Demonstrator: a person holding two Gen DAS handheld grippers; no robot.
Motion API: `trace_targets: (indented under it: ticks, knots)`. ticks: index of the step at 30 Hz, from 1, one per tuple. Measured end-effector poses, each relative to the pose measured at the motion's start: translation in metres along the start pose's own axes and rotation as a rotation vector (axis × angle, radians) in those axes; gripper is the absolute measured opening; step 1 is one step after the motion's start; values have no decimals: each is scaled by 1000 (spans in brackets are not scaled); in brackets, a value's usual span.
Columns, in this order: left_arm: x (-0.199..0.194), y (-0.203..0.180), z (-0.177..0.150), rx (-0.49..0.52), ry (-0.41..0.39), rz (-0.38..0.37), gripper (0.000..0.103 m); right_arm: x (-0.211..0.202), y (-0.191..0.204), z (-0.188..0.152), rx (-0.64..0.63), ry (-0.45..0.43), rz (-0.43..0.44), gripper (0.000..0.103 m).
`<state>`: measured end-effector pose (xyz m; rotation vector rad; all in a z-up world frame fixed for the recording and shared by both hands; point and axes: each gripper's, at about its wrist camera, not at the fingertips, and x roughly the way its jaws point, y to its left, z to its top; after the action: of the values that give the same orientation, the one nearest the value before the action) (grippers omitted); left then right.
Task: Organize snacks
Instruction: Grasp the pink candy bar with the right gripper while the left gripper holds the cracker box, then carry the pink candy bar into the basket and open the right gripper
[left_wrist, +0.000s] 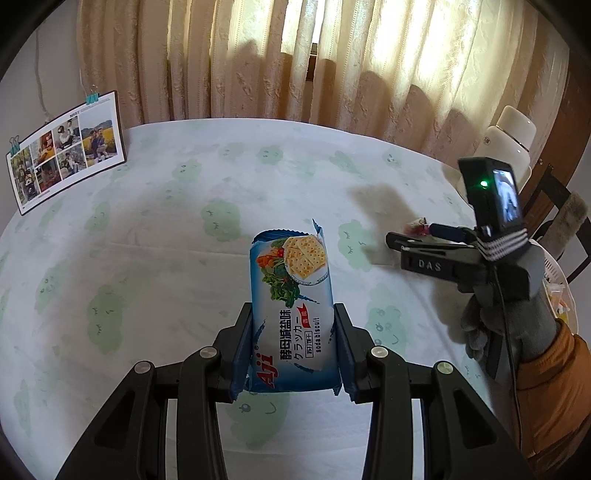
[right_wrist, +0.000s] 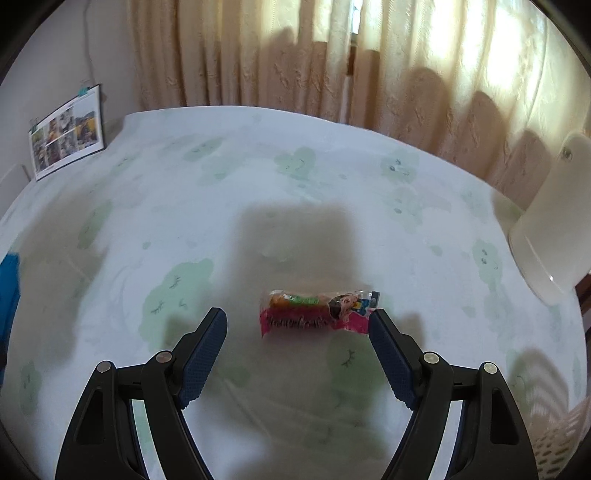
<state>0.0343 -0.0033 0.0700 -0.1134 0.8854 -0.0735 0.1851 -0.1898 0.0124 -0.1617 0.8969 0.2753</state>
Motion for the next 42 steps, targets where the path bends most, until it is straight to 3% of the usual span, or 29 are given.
trace_targets:
  ticks: [3,5,7,11,15,24,31,37,42]
  knots:
    - [0,0,0,-2,2,-4,37,3,-9,2,42,-1,29,79]
    - [0,1,0,-1,2,-4,37,3,-11,3,51,-10,12,73]
    - [0,1,0,0,2,-3,37,1,-11,2,52,-18,-12,56]
    - [0,1,0,0,1,-4,37,-7,-15,-5,88,-35,11,49]
    - [-3,-1,-2,6,-7,-11,37,-23,-21,-15,144,-62,62,32]
    - [-5,-4,-4,15,-16,-20,37,-53,-19,-39,191,-121,103,32]
    - [-8,-10,-6,35,-23,-37,37,-95,-14,-50,217,-215,128,32]
    - [-7,-12,-7,47,-21,-38,37,-125,-22,-62,264,-282,110,32]
    - [-1,-16,-8,58,-7,-26,37,-155,-42,-78,322,-369,30,32]
